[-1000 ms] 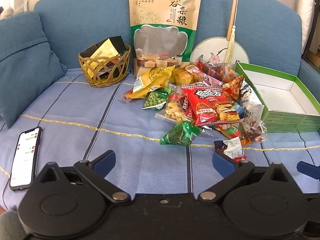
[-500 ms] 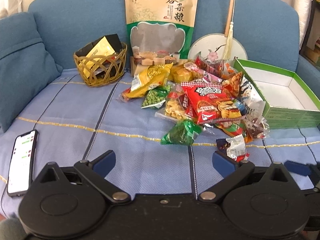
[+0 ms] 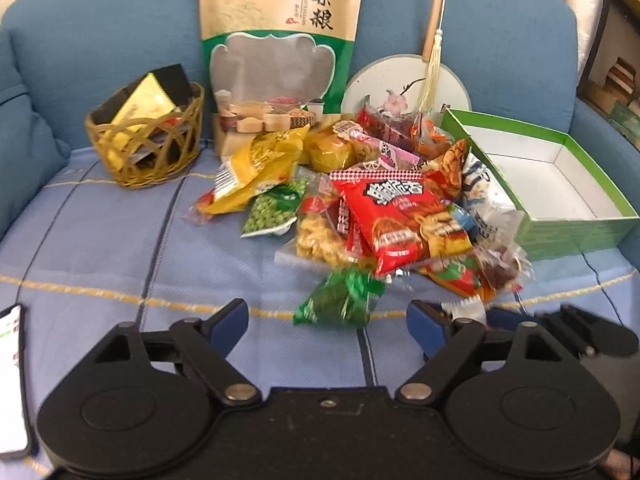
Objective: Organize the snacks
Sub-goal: 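Grasp the green foil candy with the left tool while the right tool grasps the red-white triangular candy, then carry both candies over the green box and open both tools to drop them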
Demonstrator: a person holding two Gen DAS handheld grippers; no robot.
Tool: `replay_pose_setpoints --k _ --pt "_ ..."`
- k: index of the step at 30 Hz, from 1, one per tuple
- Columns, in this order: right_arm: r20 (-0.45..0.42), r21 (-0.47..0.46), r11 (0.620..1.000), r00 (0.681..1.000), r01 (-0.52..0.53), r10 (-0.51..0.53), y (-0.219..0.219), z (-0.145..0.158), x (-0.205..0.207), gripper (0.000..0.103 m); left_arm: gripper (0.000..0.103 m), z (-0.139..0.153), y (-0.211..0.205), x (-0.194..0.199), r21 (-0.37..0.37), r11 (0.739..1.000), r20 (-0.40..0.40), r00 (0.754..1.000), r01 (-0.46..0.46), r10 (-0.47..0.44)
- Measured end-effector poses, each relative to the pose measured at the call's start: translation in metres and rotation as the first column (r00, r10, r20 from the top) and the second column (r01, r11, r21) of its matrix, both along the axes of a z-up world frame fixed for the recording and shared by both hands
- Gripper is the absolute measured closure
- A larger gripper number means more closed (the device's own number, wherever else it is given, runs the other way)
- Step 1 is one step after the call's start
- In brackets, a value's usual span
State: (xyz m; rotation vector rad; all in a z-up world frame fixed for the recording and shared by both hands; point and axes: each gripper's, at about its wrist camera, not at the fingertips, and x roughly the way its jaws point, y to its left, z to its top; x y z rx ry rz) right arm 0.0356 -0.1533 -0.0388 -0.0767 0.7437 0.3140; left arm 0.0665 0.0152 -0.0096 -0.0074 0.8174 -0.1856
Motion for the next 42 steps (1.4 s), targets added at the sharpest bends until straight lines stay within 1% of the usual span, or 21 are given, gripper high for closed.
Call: replay_pose_setpoints --k 3,4,5,6,7,8,10,11,12,13,16,18,23,26,29,32,34,36,37,40,42 --pt "0.016 -0.002 1.0 1.0 -0.013 0.013 0.0 0.003 -0.001 0.0 0.005 -0.01 -0.007 0.017 -0.005 1.0 -0.012 1.0 0.01 -0.01" --pt "0.021 -0.006 1.0 1.0 -0.016 0.017 0.0 0.004 -0.003 0.0 0.009 -0.014 -0.01 0.021 -0.004 1.0 -0.017 1.0 0.019 -0.02" --pt "0.024 -0.014 1.0 1.0 -0.02 0.021 0.001 0.004 -0.004 0.0 0.021 -0.019 -0.012 0.024 0.002 0.999 -0.024 0.999 0.033 -0.033" --pt "0.024 -0.021 1.0 0.999 -0.022 0.023 0.001 0.003 -0.004 0.0 0.027 -0.024 -0.014 0.028 0.016 0.999 -0.033 0.999 0.041 -0.041" --pt "0.022 -0.03 0.999 1.0 -0.022 0.023 0.002 0.003 -0.003 0.0 0.027 -0.027 -0.014 0.031 0.023 0.999 -0.039 0.998 0.04 -0.039" --pt "0.019 -0.039 0.999 1.0 -0.023 0.023 0.003 0.001 -0.002 0.0 0.031 -0.031 -0.013 0.034 0.019 0.999 -0.05 0.998 0.04 -0.039" --pt "0.018 -0.033 0.999 0.999 -0.029 0.029 0.003 0.001 -0.002 0.011 0.034 -0.037 -0.01 0.037 -0.01 0.999 -0.077 0.996 0.043 -0.043" --pt "0.018 -0.028 0.999 0.999 -0.033 0.034 0.003 0.002 -0.001 0.015 0.035 -0.038 -0.009 0.037 -0.018 0.999 -0.075 0.996 0.042 -0.044" --pt "0.019 -0.03 0.999 0.999 -0.034 0.035 0.003 0.003 -0.002 0.016 0.04 -0.038 -0.009 0.036 -0.014 0.999 -0.065 0.997 0.043 -0.044" --pt "0.02 -0.031 0.999 0.999 -0.036 0.036 0.003 0.003 -0.003 0.017 0.04 -0.036 -0.009 0.035 -0.014 0.999 -0.066 0.997 0.046 -0.047" --pt "0.023 0.003 0.998 0.998 -0.059 0.059 0.001 0.01 -0.007 0.02 0.041 -0.031 -0.004 0.028 -0.076 0.996 -0.078 0.995 0.053 -0.059" --pt "0.035 0.014 0.997 0.996 -0.077 0.076 0.0 0.016 -0.011 0.021 0.041 -0.027 -0.002 0.02 -0.077 0.996 -0.073 0.996 0.039 -0.045" --pt "0.117 0.048 0.996 0.99 -0.079 0.073 -0.011 0.044 -0.021 0.021 0.042 0.006 -0.001 0.0 -0.111 0.993 -0.033 0.998 0.05 -0.054" --pt "0.189 0.052 0.998 0.982 -0.025 0.014 -0.025 0.067 -0.017 0.021 0.041 0.037 -0.016 0.001 -0.135 0.985 0.031 0.994 0.107 -0.104" --pt "0.245 0.048 0.996 0.966 0.075 -0.084 -0.049 0.086 -0.003 0.02 0.041 0.059 -0.038 0.01 -0.168 0.973 0.074 0.986 0.16 -0.149" --pt "0.292 0.005 0.986 0.942 0.17 -0.164 -0.072 0.091 0.02 0.02 0.04 0.072 -0.07 0.025 -0.172 0.963 0.109 0.976 0.206 -0.189" --pt "0.3 -0.004 0.973 0.929 0.231 -0.219 -0.089 0.083 0.035 0.02 0.04 0.073 -0.09 0.036 -0.177 0.96 0.11 0.974 0.217 -0.2" --pt "0.268 0.033 0.957 0.92 0.287 -0.285 -0.11 0.072 0.044 0.02 0.04 0.072 -0.112 0.048 -0.191 0.952 0.103 0.969 0.241 -0.225" --pt "0.245 0.03 0.953 0.922 0.302 -0.299 -0.117 0.068 0.047 0.02 0.04 0.069 -0.123 0.055 -0.186 0.949 0.102 0.966 0.253 -0.238" --pt "0.245 0.0 0.944 0.915 0.33 -0.321 -0.126 0.063 0.053 0.02 0.04 0.058 -0.156 0.074 -0.14 0.95 0.1 0.959 0.279 -0.267" --pt "0.239 0.018 0.945 0.916 0.328 -0.322 -0.13 0.062 0.058 0.02 0.04 0.047 -0.169 0.089 -0.131 0.949 0.076 0.957 0.287 -0.279"
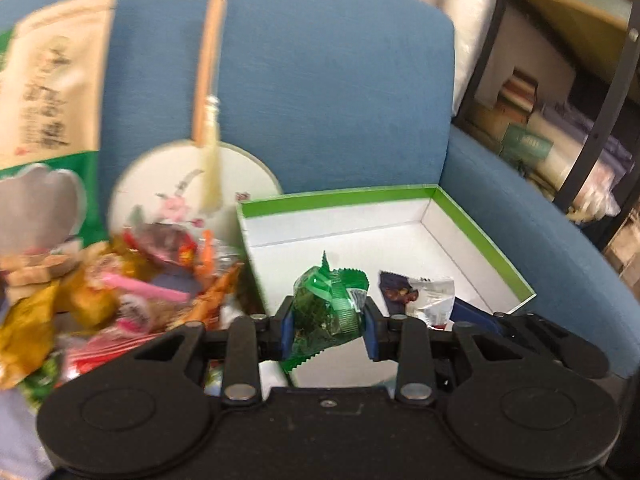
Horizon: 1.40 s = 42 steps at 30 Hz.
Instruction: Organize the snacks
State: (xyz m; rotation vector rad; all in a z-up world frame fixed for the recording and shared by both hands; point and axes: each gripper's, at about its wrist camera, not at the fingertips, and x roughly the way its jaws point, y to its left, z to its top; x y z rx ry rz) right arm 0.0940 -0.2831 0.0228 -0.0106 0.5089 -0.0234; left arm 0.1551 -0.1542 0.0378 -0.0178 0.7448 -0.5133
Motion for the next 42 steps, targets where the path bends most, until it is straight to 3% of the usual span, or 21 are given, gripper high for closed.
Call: replay_pose_setpoints --k 5,7,8,9,12,14,19,22,26,30,33,36,39,42 --pt "-0.034 -0.04 0.999 0.999 0.017 -0.018 -0.001 -0.012 0.006 0.02 0.038 -0.02 -0.014 0.022 0.014 1.0 -0.036 0.999 -0.025 0.025" --pt "-0.035 -0.045 0.999 0.999 0.019 -0.021 -0.002 -0.014 0.008 0.017 0.031 -0.024 -0.014 0.023 0.018 0.999 -0.033 0.999 -0.038 0.038" --pt "-0.036 -0.056 0.998 0.999 0.014 -0.016 -0.002 -0.015 0.007 0.013 0.0 -0.025 -0.013 0.023 0.02 0.999 -0.023 0.998 -0.05 0.05" --pt "-0.039 -0.073 0.997 0.999 0.011 -0.014 0.0 -0.017 0.006 0.0 0.0 -0.025 -0.011 0.022 0.02 0.997 -0.013 0.998 -0.068 0.069" --pt "-0.02 -0.131 0.991 1.0 -0.006 0.003 0.007 -0.014 0.002 0.0 0.0 -0.02 0.0 0.015 0.011 0.99 0.041 0.989 -0.14 0.14" --pt "0.017 -0.155 0.988 1.0 -0.023 0.026 0.012 -0.005 -0.007 0.0 0.0 -0.014 0.01 0.011 0.01 0.991 0.031 0.991 -0.134 0.134" --pt "0.118 -0.079 0.993 0.988 -0.09 0.099 0.02 0.013 -0.039 0.0 0.0 0.001 0.057 -0.023 0.003 0.98 0.062 0.978 -0.199 0.198" --pt "0.09 0.019 0.984 0.981 -0.176 0.173 0.033 0.013 -0.043 0.0 0.0 -0.003 0.09 -0.044 0.024 0.964 0.061 0.963 -0.264 0.262" --pt "0.017 0.111 0.952 0.958 -0.285 0.285 0.06 0.002 -0.043 0.0 0.0 -0.022 0.131 -0.061 0.036 0.941 -0.011 0.941 -0.337 0.338" --pt "-0.036 0.125 0.924 0.929 -0.363 0.369 0.086 -0.013 -0.048 0.0 0.0 -0.037 0.159 -0.065 0.01 0.93 -0.074 0.927 -0.368 0.368" --pt "-0.043 0.107 0.916 0.918 -0.388 0.394 0.097 -0.02 -0.048 0.0 0.0 -0.035 0.164 -0.058 -0.031 0.927 -0.093 0.924 -0.374 0.37" --pt "-0.046 0.111 0.912 0.915 -0.395 0.401 0.097 -0.022 -0.05 0.0 0.0 -0.034 0.155 -0.041 -0.049 0.942 -0.093 0.941 -0.331 0.326" --pt "-0.052 0.119 0.916 0.919 -0.384 0.392 0.095 -0.023 -0.047 0.0 0.0 -0.041 0.14 -0.022 -0.018 0.956 -0.094 0.952 -0.293 0.291" --pt "-0.055 0.122 0.918 0.921 -0.377 0.386 0.092 -0.024 -0.046 0.0 0.0 -0.053 0.128 -0.006 0.043 0.953 -0.081 0.949 -0.301 0.304"
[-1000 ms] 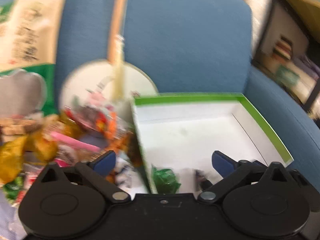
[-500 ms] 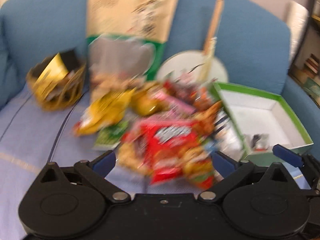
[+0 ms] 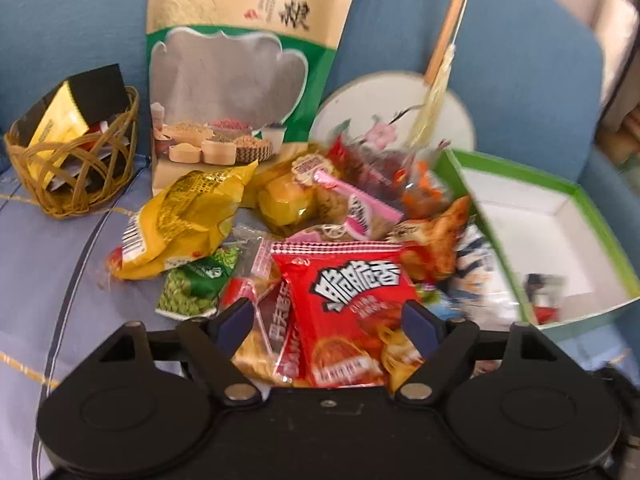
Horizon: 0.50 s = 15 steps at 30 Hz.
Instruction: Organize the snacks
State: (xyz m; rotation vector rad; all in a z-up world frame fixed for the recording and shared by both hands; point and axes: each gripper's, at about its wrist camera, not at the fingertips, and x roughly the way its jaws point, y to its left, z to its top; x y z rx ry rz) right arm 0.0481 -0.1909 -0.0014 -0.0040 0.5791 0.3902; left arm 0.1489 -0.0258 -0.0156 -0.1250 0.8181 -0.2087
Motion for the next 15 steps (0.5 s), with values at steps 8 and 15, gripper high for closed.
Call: replay_pose_setpoints --k 8,15 --pt "0.017 0.007 0.998 0.998 -0.065 0.065 0.008 0.002 -0.006 0.0 0.041 -0.003 0.008 -0.024 -0.048 0.994 0.014 0.995 0.102 -0.102" --pt "-0.043 0.03 0.977 0.977 -0.209 0.21 0.032 -0.008 -0.013 0.0 0.039 -0.007 0.03 -0.071 -0.1 0.988 -0.047 0.991 0.118 -0.123"
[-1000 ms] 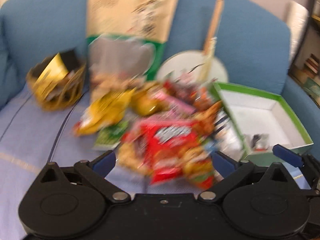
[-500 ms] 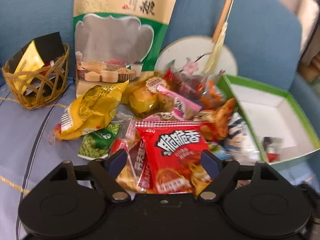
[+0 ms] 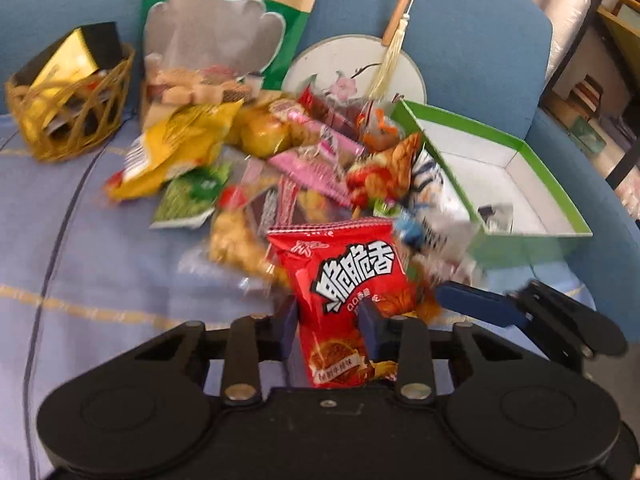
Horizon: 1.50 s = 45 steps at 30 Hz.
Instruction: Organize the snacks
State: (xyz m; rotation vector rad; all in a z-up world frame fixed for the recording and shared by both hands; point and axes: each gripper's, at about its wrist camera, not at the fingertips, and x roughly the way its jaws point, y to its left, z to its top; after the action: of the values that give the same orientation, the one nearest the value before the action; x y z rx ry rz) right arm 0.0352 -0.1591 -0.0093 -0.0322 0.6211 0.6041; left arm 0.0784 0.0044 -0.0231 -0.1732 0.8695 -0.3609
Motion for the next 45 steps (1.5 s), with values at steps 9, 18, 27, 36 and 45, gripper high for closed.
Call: replay_pose_setpoints --k 9,18,27,36,45 --pt "-0.156 -0.008 0.998 0.985 0.07 -0.071 -0.01 -0.017 0.012 0.0 0.006 -0.008 0.011 -0.008 -0.045 0.998 -0.034 0.998 -0.052 0.05" --pt "-0.29 0.083 0.99 0.953 0.11 -0.082 -0.026 -0.023 0.021 0.0 0.014 -0.015 0.012 0.0 -0.121 0.991 -0.104 0.994 -0.056 0.044" --pt "-0.265 0.145 0.982 0.961 0.121 -0.079 -0.038 -0.006 0.021 0.055 0.037 0.002 0.002 -0.001 -0.135 0.99 -0.047 0.998 -0.035 0.029" --pt "-0.069 0.195 0.96 0.979 0.202 -0.192 -0.081 0.034 0.024 0.057 0.04 0.053 -0.039 0.017 -0.159 0.986 0.088 0.996 0.047 -0.033" --pt "0.016 0.234 0.888 0.912 0.395 -0.41 -0.147 0.044 0.045 0.057 0.04 0.072 -0.122 0.071 -0.156 0.971 0.165 0.974 0.179 -0.153"
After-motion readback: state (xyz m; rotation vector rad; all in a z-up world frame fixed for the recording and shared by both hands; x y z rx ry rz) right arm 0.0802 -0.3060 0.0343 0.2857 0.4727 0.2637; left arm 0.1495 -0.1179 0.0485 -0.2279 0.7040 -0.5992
